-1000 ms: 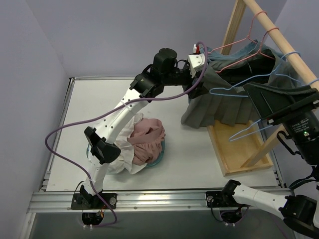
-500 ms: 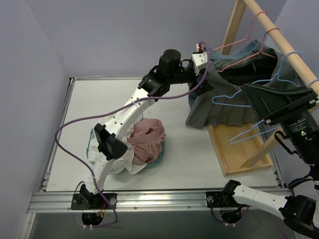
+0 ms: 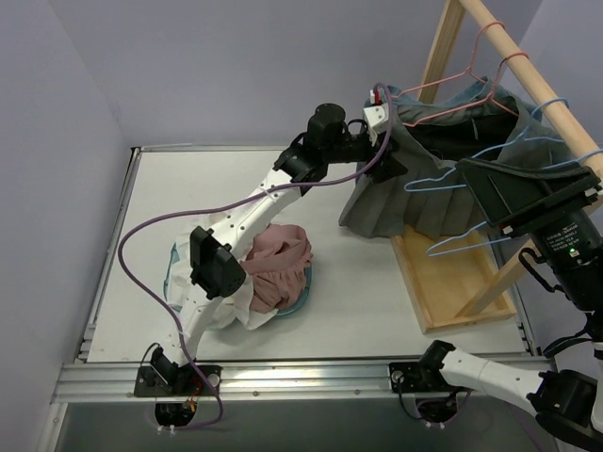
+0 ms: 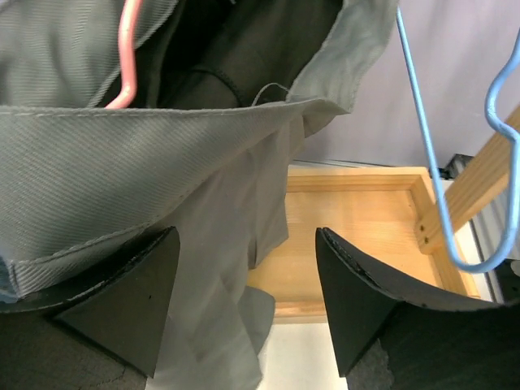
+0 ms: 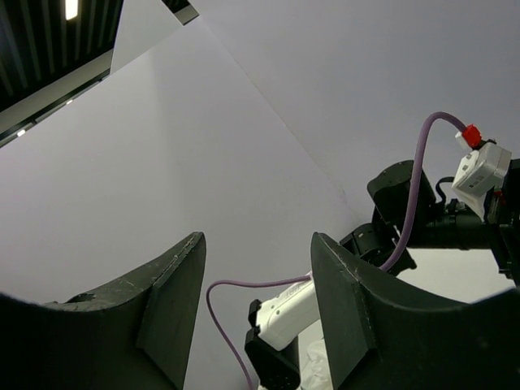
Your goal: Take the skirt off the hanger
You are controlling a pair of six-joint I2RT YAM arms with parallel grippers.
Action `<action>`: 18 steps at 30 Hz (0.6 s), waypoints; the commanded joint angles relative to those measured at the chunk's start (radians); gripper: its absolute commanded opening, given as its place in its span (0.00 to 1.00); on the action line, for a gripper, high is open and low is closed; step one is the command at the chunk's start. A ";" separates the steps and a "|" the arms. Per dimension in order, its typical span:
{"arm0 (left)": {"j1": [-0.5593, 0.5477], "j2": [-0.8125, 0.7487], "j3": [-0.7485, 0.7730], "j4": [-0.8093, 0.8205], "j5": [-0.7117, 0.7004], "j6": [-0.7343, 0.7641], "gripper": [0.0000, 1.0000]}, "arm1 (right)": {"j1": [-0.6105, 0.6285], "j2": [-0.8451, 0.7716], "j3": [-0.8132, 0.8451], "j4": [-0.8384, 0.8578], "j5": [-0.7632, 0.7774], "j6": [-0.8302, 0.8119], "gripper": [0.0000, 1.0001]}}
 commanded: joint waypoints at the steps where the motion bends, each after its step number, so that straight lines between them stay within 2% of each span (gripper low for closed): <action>1: 0.011 -0.031 0.027 0.075 0.074 -0.019 0.77 | -0.005 0.001 0.007 0.051 -0.015 0.007 0.50; 5: 0.019 0.002 0.091 0.081 0.101 -0.052 0.72 | -0.005 0.007 0.012 0.051 -0.016 0.004 0.49; 6: 0.020 0.006 0.090 0.096 0.110 -0.071 0.65 | -0.005 0.007 0.013 0.051 -0.016 0.002 0.49; 9: 0.025 0.022 0.084 0.194 0.177 -0.161 0.54 | -0.005 0.008 0.010 0.050 -0.011 -0.001 0.49; 11: 0.025 0.036 0.087 0.277 0.209 -0.222 0.52 | -0.005 0.010 0.009 0.050 -0.013 -0.001 0.49; 14: 0.026 0.073 0.143 0.274 0.223 -0.246 0.45 | -0.005 0.013 0.010 0.051 -0.019 0.001 0.47; 18: 0.031 -0.015 0.018 0.398 0.237 -0.273 0.43 | -0.007 0.004 0.005 0.039 -0.021 0.004 0.45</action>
